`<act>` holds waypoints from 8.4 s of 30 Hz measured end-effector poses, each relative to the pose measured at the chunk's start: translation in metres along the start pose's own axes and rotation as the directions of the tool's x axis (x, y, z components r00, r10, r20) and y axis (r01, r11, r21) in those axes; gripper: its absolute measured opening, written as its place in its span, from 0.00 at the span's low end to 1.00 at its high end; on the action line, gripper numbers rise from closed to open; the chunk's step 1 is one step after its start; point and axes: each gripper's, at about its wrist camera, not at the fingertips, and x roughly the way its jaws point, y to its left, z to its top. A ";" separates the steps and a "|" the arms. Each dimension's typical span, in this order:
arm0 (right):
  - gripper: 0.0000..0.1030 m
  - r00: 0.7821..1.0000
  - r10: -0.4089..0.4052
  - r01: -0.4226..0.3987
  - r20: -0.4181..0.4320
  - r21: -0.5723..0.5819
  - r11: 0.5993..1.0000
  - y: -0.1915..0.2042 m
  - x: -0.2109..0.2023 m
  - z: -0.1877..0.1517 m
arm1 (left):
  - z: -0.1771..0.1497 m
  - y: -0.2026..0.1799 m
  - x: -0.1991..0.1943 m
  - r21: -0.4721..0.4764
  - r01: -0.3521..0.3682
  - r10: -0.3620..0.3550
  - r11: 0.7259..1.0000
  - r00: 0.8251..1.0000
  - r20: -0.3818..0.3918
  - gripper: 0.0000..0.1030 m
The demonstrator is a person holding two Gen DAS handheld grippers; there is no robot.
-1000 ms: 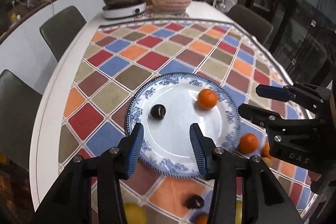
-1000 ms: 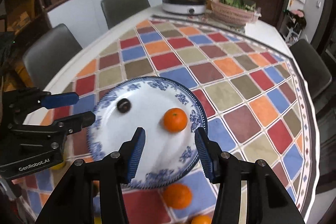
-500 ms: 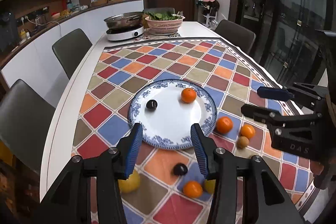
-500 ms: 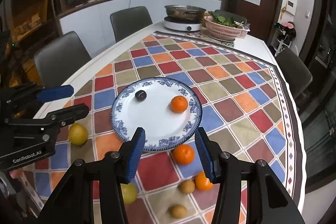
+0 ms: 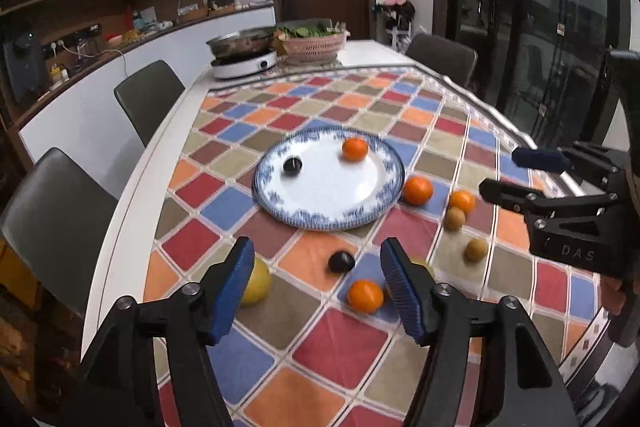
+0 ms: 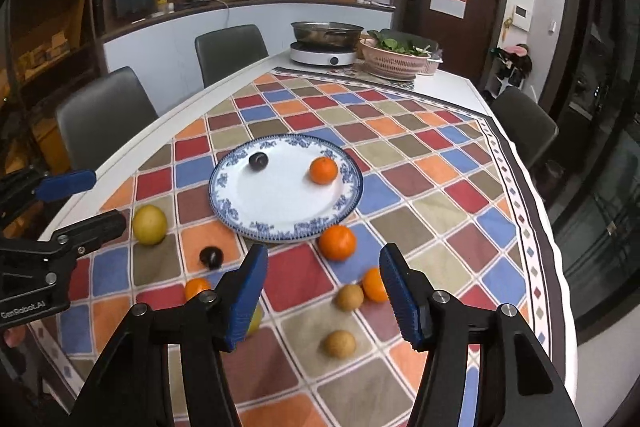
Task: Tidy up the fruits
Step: 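Withdraw both tools from the plate toward the remaining fruits, then grasp a mandarin with the left tool while the right tool grasps a brown kiwi, then carry the mandarin and kiwi onto the white plate and release both, then withdraw both tools from the plate toward the yellow pomelos, then grasp the large yellow pomelo with the left tool while the right tool grasps a green pomelo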
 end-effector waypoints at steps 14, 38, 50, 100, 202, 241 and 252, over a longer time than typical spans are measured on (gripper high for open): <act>0.57 0.993 -0.029 0.031 -0.111 0.016 0.999 0.000 0.020 -0.043 | -0.036 -0.009 0.033 0.055 0.067 -0.062 0.996 0.994 -0.092 0.63; 0.57 0.966 -0.057 0.069 -0.253 0.041 0.997 -0.009 0.070 -0.072 | -0.054 -0.020 0.101 0.135 0.197 -0.167 0.971 0.964 -0.206 0.60; 0.48 0.967 -0.069 0.081 -0.244 0.042 0.996 -0.013 0.078 -0.072 | -0.053 -0.023 0.109 0.139 0.230 -0.200 0.963 0.959 -0.201 0.42; 0.28 0.984 0.175 -0.174 -0.015 0.056 0.983 -0.001 0.013 -0.010 | 0.014 -0.013 0.036 -0.008 0.185 -0.185 0.983 0.982 -0.035 0.34; 0.44 0.988 0.153 -0.153 -0.015 -0.006 0.988 -0.001 0.024 0.066 | 0.075 0.023 0.025 -0.068 0.076 -0.076 0.995 0.997 0.001 0.54; 0.61 0.973 0.056 -0.016 -0.223 0.180 0.984 0.058 0.048 -0.018 | -0.021 0.066 0.051 0.165 0.023 0.005 0.986 0.986 -0.164 0.73; 0.61 0.930 0.096 -0.015 -0.355 0.226 0.974 0.058 0.088 -0.036 | -0.023 0.077 0.103 0.123 0.071 -0.037 0.990 0.964 -0.262 0.73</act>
